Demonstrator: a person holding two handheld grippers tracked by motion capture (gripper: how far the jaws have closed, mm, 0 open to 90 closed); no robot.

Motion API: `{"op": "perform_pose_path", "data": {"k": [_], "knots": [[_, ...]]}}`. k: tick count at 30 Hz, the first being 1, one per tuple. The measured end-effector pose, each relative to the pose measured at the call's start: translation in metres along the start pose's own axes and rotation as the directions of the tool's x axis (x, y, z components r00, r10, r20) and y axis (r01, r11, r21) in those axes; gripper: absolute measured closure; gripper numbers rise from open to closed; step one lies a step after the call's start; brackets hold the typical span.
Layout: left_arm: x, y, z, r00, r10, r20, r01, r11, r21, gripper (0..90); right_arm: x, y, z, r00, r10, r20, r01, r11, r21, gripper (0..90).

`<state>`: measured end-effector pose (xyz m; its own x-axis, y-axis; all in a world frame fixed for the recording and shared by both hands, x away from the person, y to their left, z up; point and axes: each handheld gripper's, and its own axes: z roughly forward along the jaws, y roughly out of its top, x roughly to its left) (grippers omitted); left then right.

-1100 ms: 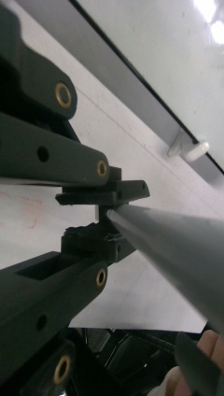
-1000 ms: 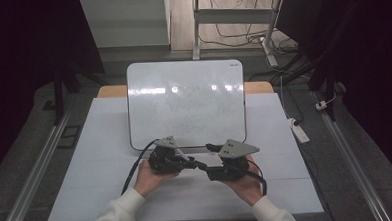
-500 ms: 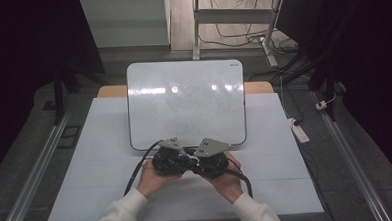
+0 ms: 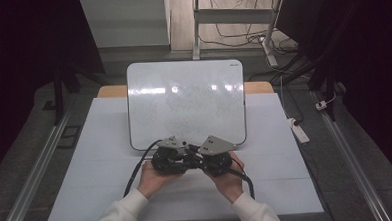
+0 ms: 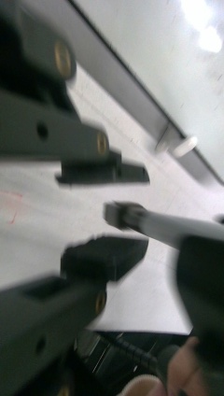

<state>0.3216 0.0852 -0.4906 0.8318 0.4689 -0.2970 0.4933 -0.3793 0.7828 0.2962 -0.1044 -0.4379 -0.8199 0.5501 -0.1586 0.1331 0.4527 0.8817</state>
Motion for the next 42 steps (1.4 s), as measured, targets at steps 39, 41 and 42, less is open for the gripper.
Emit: {"op": "perform_pose_path", "data": {"k": [39,41,42], "knots": [[0.017,-0.092,-0.112,0.8954,-0.062,-0.441,0.06,0.998,-0.02,30.4,-0.136,-0.016,-0.017,0.9004,0.309,0.306,-0.34,0.939,0.051,80.7],[0.017,-0.092,-0.112,0.8955,-0.059,-0.441,0.058,0.9982,-0.015,30.4,-0.141,-0.018,-0.011,0.8943,0.314,0.319,-0.351,0.934,0.064,80.7],[0.017,-0.093,-0.112,0.8955,-0.06,-0.441,0.06,0.9981,-0.014,30.4,-0.144,-0.019,-0.009,0.8899,0.316,0.329,-0.356,0.932,0.067,80.7]]}}
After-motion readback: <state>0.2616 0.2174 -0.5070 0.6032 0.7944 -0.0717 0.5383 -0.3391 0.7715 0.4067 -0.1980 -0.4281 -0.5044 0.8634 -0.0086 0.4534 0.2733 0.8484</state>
